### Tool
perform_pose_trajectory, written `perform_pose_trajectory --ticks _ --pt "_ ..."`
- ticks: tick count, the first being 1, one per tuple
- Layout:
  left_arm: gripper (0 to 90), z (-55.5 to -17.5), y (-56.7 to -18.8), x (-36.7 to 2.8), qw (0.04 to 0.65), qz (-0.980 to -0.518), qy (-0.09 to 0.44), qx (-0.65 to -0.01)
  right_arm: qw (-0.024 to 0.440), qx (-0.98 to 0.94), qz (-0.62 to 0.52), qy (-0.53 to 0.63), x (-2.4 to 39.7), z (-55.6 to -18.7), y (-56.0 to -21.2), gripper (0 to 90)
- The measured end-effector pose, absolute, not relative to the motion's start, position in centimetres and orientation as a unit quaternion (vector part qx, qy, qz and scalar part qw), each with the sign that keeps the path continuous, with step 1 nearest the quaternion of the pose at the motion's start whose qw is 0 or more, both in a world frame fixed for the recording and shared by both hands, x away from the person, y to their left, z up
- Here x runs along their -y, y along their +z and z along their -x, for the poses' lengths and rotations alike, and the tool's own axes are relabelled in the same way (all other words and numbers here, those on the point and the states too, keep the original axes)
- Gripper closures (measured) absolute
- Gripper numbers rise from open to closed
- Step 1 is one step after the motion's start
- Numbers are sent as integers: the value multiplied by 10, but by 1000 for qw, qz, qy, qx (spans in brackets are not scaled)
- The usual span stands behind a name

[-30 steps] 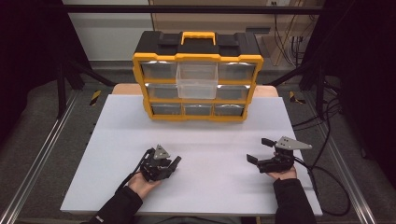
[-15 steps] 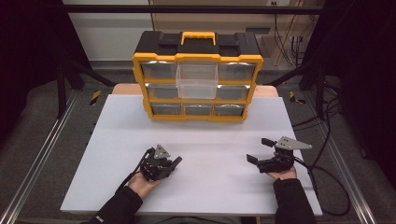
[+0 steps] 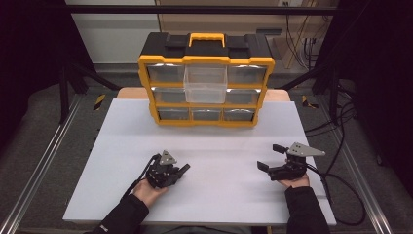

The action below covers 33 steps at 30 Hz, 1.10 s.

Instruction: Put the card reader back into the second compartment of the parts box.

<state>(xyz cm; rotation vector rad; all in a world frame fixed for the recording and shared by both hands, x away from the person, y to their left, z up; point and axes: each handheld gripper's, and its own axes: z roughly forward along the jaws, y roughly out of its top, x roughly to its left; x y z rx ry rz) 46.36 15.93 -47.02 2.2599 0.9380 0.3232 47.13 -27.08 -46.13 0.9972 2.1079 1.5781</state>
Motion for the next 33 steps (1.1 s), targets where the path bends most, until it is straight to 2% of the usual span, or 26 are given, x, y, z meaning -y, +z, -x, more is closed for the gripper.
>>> perform_pose_trajectory --ticks 33 --pt "718 -461 -450 -168 363 -852 140 -351 162 -739 -349 554 271 -471 -461 2"
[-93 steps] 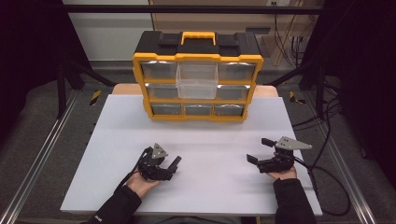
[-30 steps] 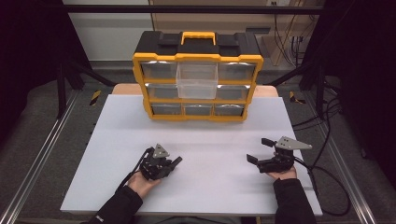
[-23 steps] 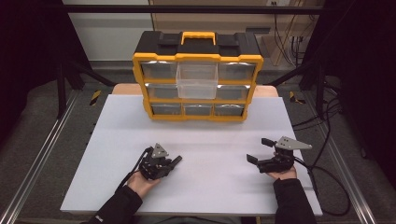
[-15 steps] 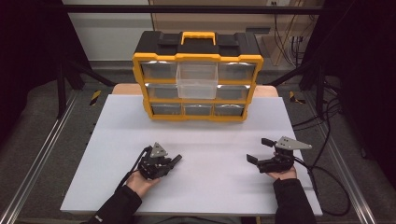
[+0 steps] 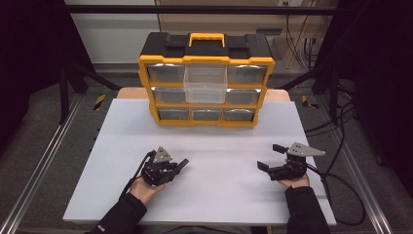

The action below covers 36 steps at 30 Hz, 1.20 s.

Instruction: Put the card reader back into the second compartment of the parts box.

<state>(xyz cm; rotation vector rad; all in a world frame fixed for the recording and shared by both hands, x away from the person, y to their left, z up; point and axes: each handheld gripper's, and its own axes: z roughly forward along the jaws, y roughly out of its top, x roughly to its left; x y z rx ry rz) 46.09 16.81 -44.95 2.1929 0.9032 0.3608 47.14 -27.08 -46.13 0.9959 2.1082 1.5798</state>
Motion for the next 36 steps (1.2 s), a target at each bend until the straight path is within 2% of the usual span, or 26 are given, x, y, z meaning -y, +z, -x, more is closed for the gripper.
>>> perform_pose_trajectory --ticks 36 --pt "718 -457 -417 -177 394 -836 162 -346 163 -740 -349 552 271 -472 -461 2"
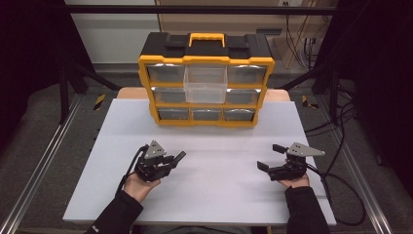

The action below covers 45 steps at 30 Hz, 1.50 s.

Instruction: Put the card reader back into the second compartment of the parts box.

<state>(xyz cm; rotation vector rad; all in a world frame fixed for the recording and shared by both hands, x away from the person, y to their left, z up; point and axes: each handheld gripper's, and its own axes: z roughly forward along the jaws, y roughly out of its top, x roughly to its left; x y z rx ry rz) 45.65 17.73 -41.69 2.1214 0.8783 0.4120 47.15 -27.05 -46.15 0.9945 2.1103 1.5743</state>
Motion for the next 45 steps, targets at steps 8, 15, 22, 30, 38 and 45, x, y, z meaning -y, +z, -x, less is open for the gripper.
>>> perform_pose_trajectory --ticks 8,15,22,30,38,45 --pt "719 -456 -411 -178 399 -833 165 -345 164 -741 -348 551 270 -472 -462 2" --pt "719 -454 -405 -180 404 -831 169 -344 164 -740 -348 551 270 -472 -462 2" --pt "719 -452 -398 -181 409 -829 171 -341 163 -742 -348 549 270 -472 -462 2" --pt "719 -451 -389 -184 415 -825 178 -339 164 -741 -348 550 270 -472 -462 2" --pt "719 -450 -381 -186 422 -822 183 -337 163 -741 -348 550 270 -472 -462 2" --pt "719 -451 -375 -186 425 -821 187 -332 164 -741 -348 550 271 -472 -462 2"
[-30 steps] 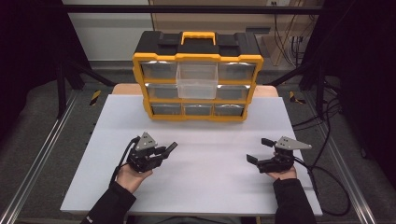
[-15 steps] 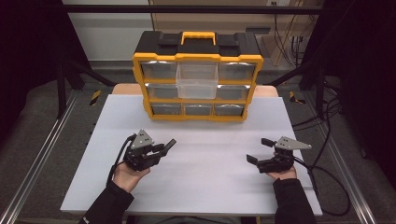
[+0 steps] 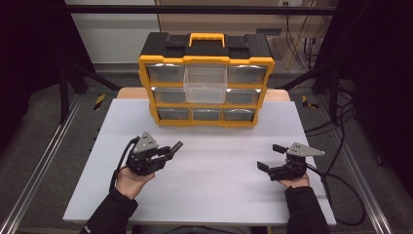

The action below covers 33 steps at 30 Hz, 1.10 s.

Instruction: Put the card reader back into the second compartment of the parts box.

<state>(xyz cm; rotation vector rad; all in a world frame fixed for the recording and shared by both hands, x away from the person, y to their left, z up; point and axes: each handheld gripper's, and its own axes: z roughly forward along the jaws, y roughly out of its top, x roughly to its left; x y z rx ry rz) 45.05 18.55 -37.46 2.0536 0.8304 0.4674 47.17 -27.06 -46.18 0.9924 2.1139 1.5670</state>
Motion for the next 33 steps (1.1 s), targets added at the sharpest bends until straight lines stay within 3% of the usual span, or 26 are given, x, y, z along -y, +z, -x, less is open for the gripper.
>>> perform_pose_trajectory --ticks 33 --pt "719 -456 -345 -178 443 -815 196 -317 163 -740 -349 552 271 -471 -461 2"
